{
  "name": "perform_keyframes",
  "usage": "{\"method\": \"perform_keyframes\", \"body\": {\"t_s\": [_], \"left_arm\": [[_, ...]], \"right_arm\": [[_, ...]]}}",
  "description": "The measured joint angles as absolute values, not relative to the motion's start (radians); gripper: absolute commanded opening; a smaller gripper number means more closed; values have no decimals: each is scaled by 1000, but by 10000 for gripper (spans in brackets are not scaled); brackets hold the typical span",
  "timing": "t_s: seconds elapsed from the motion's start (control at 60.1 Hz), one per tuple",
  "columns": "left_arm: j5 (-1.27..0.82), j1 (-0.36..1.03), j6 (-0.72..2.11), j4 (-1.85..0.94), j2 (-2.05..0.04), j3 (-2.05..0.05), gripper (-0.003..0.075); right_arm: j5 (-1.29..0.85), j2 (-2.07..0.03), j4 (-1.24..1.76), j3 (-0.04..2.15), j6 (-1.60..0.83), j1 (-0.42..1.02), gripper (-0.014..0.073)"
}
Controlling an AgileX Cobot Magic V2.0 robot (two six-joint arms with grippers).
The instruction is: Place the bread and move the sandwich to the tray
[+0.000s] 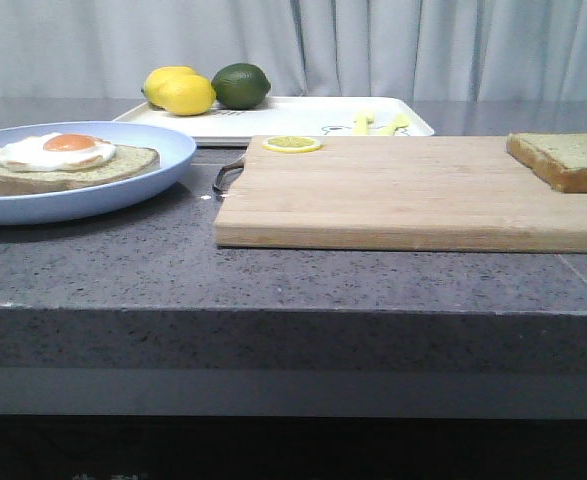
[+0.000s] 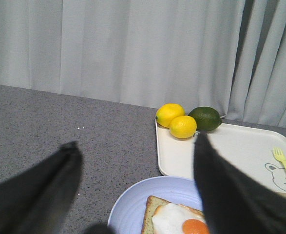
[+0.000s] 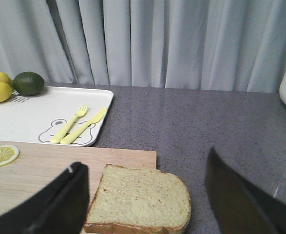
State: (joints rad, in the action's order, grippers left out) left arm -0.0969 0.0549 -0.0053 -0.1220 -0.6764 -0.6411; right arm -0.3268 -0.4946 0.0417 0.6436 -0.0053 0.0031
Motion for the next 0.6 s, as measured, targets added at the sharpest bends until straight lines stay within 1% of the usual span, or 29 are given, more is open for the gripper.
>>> {"method": "perform_keyframes", "body": {"t_s": [0.116, 0.25, 0.483, 0.599], "left_arm": [[-97, 55, -5, -122, -676, -641, 624], [-97, 55, -5, -122, -676, -635, 569], [-97, 55, 0, -122, -682, -633, 484], [-97, 55, -5, -122, -682, -633, 448]], "right_arm": [[-333, -496, 53, 645, -5, 3, 651], [-418, -544, 61, 681, 0, 3, 643], [-510, -778, 64, 833, 44, 3, 643], [-530, -876, 66, 889, 53, -31, 643]]}}
